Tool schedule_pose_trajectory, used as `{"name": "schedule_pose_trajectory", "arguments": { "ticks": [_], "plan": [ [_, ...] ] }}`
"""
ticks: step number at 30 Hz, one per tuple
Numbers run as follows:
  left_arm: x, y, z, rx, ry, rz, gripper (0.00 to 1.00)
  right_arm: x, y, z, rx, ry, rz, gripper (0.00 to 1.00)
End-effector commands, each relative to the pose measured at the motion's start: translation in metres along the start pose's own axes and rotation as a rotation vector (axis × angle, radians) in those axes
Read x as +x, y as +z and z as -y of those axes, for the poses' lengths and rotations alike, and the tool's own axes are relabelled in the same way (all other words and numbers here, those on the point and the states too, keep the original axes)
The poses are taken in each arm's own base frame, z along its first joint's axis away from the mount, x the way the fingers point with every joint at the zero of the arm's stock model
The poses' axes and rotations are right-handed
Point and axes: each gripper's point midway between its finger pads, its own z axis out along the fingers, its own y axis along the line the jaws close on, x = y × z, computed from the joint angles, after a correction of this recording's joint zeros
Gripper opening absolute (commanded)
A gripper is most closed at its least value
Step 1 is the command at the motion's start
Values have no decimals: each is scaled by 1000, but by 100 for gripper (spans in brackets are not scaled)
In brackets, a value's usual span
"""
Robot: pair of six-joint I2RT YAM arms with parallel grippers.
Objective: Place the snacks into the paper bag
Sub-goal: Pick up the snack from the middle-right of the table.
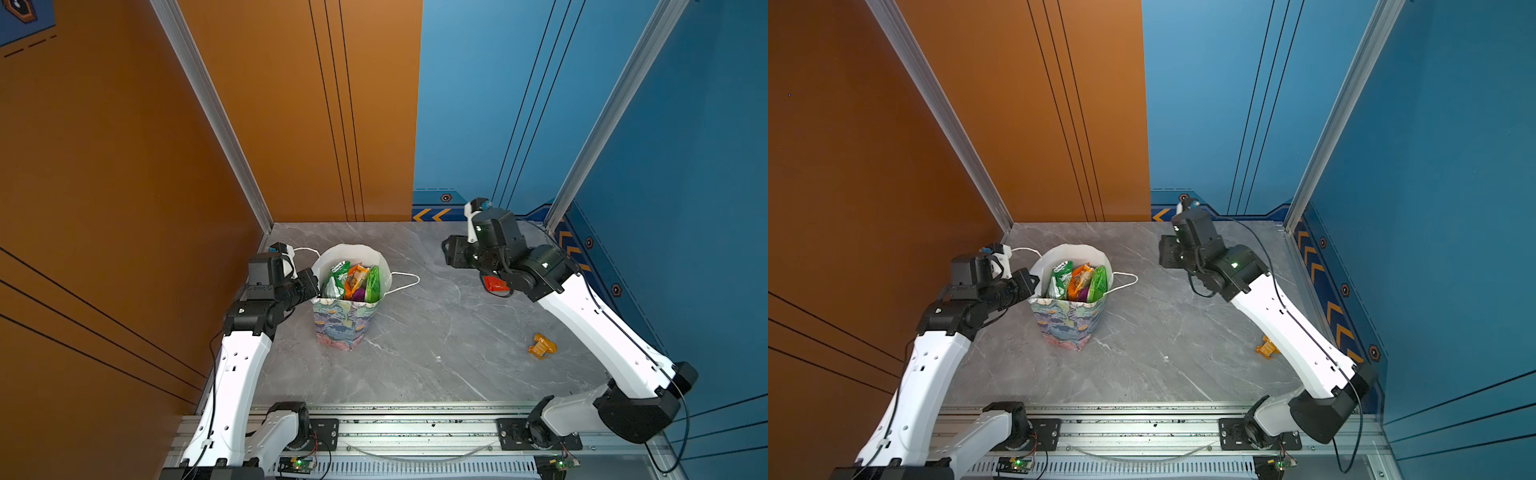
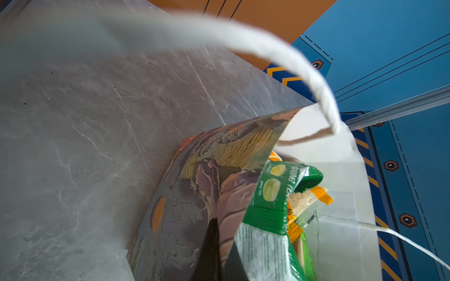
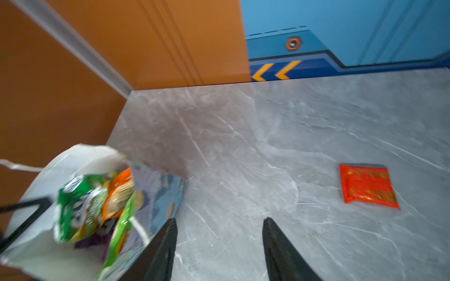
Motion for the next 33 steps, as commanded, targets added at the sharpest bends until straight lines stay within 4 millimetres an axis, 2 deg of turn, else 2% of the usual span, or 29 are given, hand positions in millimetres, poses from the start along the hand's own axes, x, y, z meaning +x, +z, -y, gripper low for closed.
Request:
{"name": "schedule_pose_trajectory", "arguments": {
  "ticks": [1, 6, 10, 13, 23, 29, 33],
  "plan": [
    [-8, -2, 11, 61, 26, 31, 4, 1, 8, 31, -45, 197, 10, 59],
    [-9, -3, 10, 60, 24, 36, 4, 13, 21, 114, 93, 349, 35, 60],
    [-9, -3, 10, 59, 22, 36, 4, 33, 43, 176, 193, 491, 18, 60],
    [-9, -3, 10, 57, 23, 38, 4, 46, 61, 208, 235, 576, -6, 60],
    [-9, -3, 9, 52, 25, 39, 4, 70, 110, 256, 347, 608, -108, 61],
    [-9, -3, 9, 53, 25, 38, 4, 90, 137, 284, 423, 625, -187, 69],
    [-10, -3, 8, 53, 22, 38, 4, 104, 155, 295, 453, 620, -245, 70]
  ]
}}
